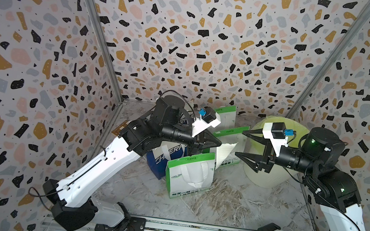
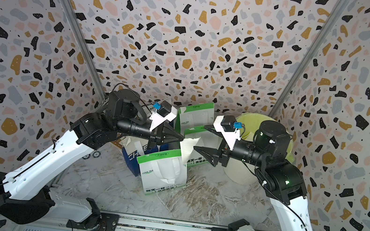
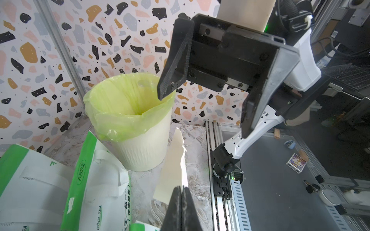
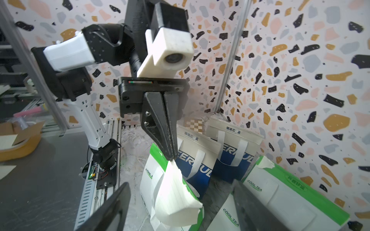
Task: Shred takeout receipts and throw away
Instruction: Shred the takeout receipt.
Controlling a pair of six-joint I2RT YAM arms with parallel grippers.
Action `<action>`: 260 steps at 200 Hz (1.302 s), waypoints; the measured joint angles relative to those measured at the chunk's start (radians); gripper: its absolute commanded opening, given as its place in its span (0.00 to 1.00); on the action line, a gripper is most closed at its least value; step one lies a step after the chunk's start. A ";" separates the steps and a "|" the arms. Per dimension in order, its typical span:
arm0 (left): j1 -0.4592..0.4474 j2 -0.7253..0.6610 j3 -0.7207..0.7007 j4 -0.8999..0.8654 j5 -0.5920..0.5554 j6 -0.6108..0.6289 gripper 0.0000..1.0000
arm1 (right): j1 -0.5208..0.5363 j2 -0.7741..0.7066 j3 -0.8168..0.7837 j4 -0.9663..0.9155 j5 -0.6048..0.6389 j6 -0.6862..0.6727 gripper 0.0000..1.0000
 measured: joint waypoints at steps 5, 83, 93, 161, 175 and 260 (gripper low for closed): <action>0.000 -0.003 0.000 -0.009 0.004 0.006 0.00 | 0.000 0.003 -0.006 -0.004 -0.019 -0.015 0.71; 0.004 -0.013 -0.005 -0.077 0.039 0.055 0.00 | -0.001 0.075 -0.047 -0.029 -0.154 -0.096 0.21; 0.004 -0.013 -0.005 -0.081 0.038 0.055 0.00 | -0.001 0.075 -0.047 -0.029 -0.162 -0.101 0.18; 0.004 -0.013 -0.005 -0.073 0.034 0.052 0.00 | -0.001 0.057 -0.084 -0.028 -0.192 -0.092 0.13; 0.004 -0.013 -0.006 -0.067 0.034 0.049 0.00 | -0.001 0.057 -0.089 -0.028 -0.195 -0.085 0.11; 0.004 -0.012 -0.023 -0.039 0.006 0.029 0.55 | -0.001 0.060 -0.091 -0.018 -0.206 -0.009 0.00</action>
